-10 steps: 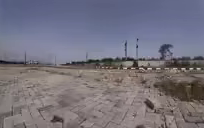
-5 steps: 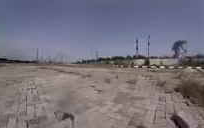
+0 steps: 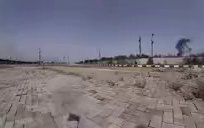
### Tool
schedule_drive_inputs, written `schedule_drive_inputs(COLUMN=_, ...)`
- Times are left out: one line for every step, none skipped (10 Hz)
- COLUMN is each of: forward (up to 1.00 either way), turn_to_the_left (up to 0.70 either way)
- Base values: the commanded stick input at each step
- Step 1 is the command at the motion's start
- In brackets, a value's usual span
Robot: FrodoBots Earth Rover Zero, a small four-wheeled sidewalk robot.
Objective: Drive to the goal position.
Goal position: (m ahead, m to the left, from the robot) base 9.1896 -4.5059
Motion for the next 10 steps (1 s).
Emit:
schedule_drive_inputs(forward=1.00, turn_to_the_left=0.00)
schedule_drive_inputs(forward=1.00, turn_to_the_left=0.00)
schedule_drive_inputs(forward=1.00, turn_to_the_left=0.00)
schedule_drive_inputs(forward=1.00, turn_to_the_left=0.00)
schedule_drive_inputs(forward=1.00, turn_to_the_left=0.00)
schedule_drive_inputs(forward=1.00, turn_to_the_left=-0.18)
schedule_drive_inputs(forward=1.00, turn_to_the_left=-0.32)
schedule_drive_inputs(forward=1.00, turn_to_the_left=-0.40)
schedule_drive_inputs(forward=1.00, turn_to_the_left=-0.40)
schedule_drive_inputs(forward=1.00, turn_to_the_left=-0.40)
